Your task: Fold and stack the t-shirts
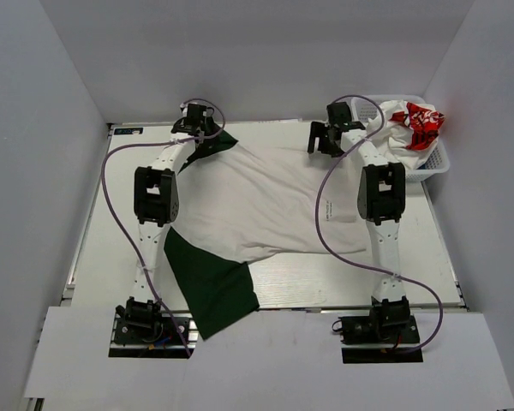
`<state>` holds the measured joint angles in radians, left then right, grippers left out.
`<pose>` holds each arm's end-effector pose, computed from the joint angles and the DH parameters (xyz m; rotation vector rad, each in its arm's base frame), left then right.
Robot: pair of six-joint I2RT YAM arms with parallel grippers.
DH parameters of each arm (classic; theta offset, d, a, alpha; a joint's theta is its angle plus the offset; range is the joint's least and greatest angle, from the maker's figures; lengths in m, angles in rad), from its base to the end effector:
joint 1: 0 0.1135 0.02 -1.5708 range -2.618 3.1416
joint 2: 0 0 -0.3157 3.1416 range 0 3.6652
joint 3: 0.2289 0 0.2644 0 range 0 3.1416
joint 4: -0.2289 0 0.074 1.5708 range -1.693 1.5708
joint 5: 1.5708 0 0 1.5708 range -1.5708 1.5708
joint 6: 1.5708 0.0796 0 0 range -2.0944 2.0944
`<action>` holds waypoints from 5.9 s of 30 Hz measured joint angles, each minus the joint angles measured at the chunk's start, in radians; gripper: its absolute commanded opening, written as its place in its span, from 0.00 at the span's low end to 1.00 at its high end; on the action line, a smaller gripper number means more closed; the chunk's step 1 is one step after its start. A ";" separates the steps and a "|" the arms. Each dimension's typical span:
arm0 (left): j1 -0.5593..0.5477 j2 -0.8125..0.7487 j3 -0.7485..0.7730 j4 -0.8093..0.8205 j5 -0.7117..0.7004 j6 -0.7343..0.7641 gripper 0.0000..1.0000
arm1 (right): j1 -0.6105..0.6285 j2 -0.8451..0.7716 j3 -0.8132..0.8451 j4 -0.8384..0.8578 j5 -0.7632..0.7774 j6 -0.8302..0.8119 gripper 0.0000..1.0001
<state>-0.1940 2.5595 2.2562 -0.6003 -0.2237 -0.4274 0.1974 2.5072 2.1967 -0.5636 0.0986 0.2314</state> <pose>0.6326 -0.1063 0.1483 -0.3787 2.4139 0.0024 0.6253 0.1171 0.1616 0.0852 2.4389 0.0709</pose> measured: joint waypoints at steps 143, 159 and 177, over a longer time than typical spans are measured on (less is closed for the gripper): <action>-0.317 -1.278 -1.127 -0.123 0.344 -0.221 0.00 | -0.032 -1.207 -1.312 -0.013 0.010 0.276 0.00; -0.235 -0.960 -0.799 -0.050 -0.040 -0.102 0.00 | -0.034 -0.936 -1.003 -0.040 0.116 0.258 0.00; -0.125 -0.519 -0.626 0.270 -0.042 0.262 1.00 | -0.058 -0.620 -0.696 -0.070 0.132 0.241 0.69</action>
<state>-0.3191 2.0403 1.6299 -0.3298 -0.2653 -0.1654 0.1394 1.8877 1.5009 -0.6334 0.2306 0.4721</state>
